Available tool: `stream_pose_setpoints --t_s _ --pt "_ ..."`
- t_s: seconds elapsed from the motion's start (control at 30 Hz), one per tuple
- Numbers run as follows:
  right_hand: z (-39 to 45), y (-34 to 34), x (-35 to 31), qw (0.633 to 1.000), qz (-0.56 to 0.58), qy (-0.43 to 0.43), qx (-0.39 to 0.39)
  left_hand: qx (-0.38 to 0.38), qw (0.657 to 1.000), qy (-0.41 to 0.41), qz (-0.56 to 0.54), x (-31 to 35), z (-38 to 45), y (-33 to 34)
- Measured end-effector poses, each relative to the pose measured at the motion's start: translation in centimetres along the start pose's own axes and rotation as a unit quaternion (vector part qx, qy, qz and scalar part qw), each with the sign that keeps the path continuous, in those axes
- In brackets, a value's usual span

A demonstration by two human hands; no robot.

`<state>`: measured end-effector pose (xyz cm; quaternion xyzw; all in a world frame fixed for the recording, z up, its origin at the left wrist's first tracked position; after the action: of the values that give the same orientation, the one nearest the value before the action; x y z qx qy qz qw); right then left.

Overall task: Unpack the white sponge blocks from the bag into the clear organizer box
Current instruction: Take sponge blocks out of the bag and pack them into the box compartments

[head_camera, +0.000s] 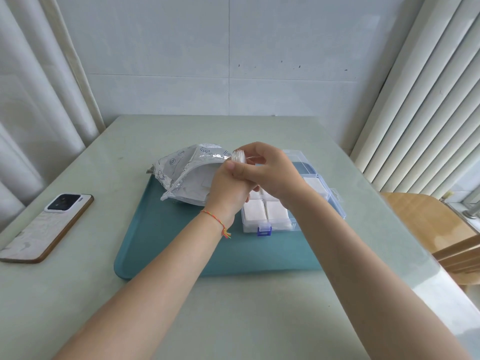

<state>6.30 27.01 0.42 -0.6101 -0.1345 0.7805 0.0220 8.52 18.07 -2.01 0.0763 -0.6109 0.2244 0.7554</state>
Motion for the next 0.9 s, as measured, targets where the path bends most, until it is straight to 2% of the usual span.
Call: stream_pose_setpoints --t_s 0.17,0.23,0.33,0.43,0.53,0.7,0.83,0.9 --pt "0.7 -2.4 -0.9 1.000 -0.016 -0.011 -0.022 -0.046 0.983 -0.111 -0.140 -0.8 -0.4 -0.3" --pt "0.8 -3.4 -0.6 0.997 -0.035 0.004 -0.072 -0.101 0.974 -0.127 -0.157 -0.7 -0.6 -0.1" --pt "-0.2 -3.6 0.2 0.988 -0.042 0.024 -0.149 -0.223 0.959 -0.116 -0.133 -0.2 -1.2 0.7" --pt "-0.9 -4.5 0.6 0.989 -0.005 0.035 -0.145 -0.299 0.940 -0.110 -0.124 0.4 -2.1 1.6" --pt "-1.2 -5.5 1.0 0.992 0.001 0.035 -0.124 -0.305 0.936 -0.129 -0.121 0.7 -2.6 2.2" --pt "-1.1 -8.0 1.1 0.997 -0.023 0.042 -0.054 -0.259 0.943 -0.154 -0.142 0.9 -2.6 2.8" --pt "-1.7 -8.3 1.2 0.997 -0.017 0.047 -0.062 -0.269 0.937 -0.154 -0.163 1.3 -3.2 3.5" --pt "-1.9 -8.1 1.2 0.997 -0.045 0.042 -0.053 -0.266 0.927 -0.182 -0.190 1.4 -3.4 3.7"
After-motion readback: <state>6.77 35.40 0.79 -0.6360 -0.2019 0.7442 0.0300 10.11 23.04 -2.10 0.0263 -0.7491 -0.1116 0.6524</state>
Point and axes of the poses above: each hand's wrist, its own z-axis towards the middle knuckle, its own y-axis out of the palm, x = y × z, the point moved 5 cm from there along z, towards the middle knuckle, and after that the axes turned 12 degrees about x, right-handed, at the moved point
